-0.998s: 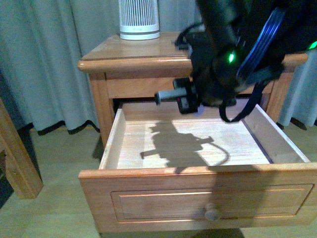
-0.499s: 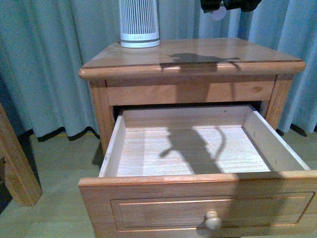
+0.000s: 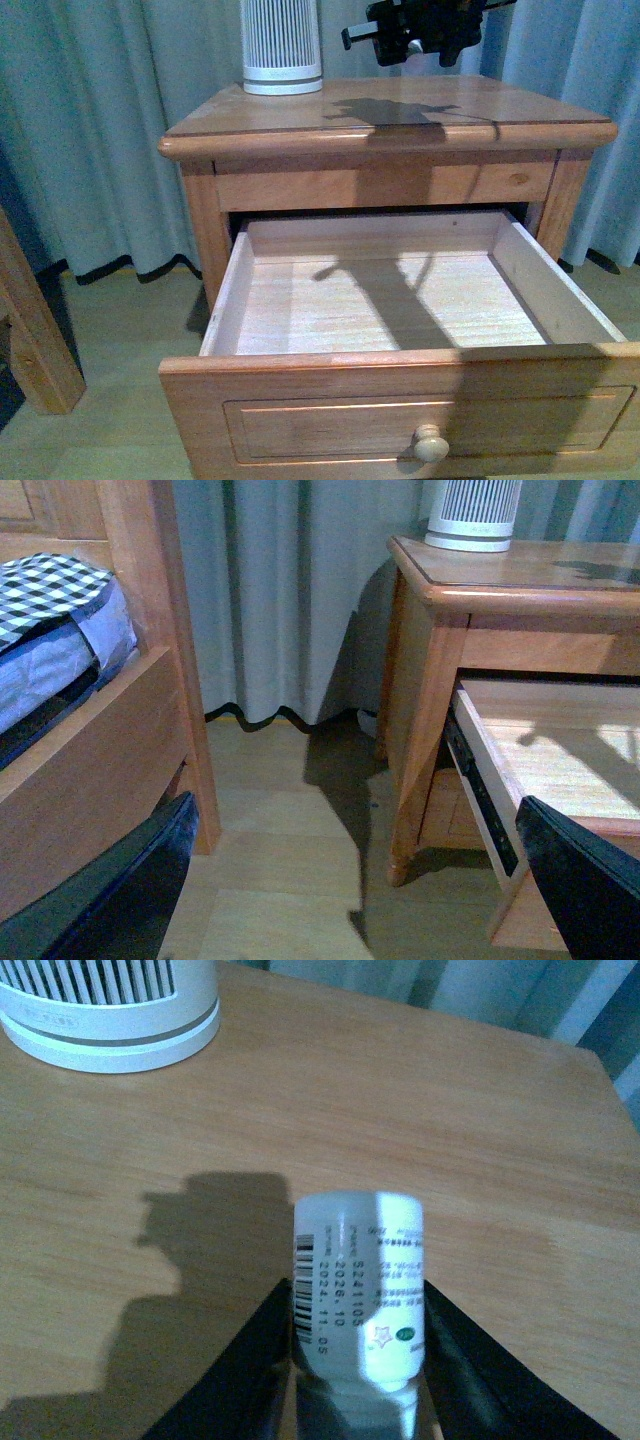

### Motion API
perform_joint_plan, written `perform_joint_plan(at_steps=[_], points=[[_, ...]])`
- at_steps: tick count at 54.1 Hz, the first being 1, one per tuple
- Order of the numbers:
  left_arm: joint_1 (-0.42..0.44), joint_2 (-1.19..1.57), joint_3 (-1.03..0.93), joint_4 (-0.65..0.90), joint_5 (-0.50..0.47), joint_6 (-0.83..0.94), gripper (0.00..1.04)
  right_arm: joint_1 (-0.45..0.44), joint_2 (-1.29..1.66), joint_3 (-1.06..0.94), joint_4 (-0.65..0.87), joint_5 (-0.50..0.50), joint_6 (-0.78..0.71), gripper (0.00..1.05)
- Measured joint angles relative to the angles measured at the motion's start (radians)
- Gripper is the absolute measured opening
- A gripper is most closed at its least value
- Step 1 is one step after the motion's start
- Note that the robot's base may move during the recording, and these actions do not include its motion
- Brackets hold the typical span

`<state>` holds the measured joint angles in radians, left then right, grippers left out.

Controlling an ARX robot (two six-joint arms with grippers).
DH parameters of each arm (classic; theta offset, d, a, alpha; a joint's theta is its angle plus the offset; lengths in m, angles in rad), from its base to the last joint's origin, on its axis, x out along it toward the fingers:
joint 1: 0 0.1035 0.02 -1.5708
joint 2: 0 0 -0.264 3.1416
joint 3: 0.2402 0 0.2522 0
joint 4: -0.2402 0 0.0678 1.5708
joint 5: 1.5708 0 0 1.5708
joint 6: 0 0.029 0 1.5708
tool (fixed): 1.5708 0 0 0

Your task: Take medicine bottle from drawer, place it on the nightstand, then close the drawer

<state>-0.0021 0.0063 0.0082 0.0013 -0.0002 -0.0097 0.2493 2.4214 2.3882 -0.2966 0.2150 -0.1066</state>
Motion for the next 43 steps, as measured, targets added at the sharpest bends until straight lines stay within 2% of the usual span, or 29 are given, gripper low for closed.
perform_joint_plan(at_steps=[14,16,24,29,34,43], points=[[0.0,0.0,0.0,0.0,0.0,0.0,0.98,0.01,-0.107,-0.185,0.15,-0.032,0.011,0.96],[0.0,0.0,0.0,0.0,0.0,0.0,0.98,0.011,-0.141,-0.227,0.168,-0.042,0.021,0.99],[0.0,0.0,0.0,0.0,0.0,0.0,0.98,0.021,-0.377,-0.476,0.251,-0.09,0.091,0.98],[0.0,0.0,0.0,0.0,0.0,0.0,0.98,0.043,-0.614,-0.718,0.325,-0.116,0.15,0.97],[0.0,0.0,0.0,0.0,0.0,0.0,0.98,0.079,-0.843,-0.988,0.378,-0.114,0.188,0.8],[0.0,0.0,0.0,0.0,0.0,0.0,0.98,0.148,-1.125,-1.43,0.373,-0.083,0.277,0.51]])
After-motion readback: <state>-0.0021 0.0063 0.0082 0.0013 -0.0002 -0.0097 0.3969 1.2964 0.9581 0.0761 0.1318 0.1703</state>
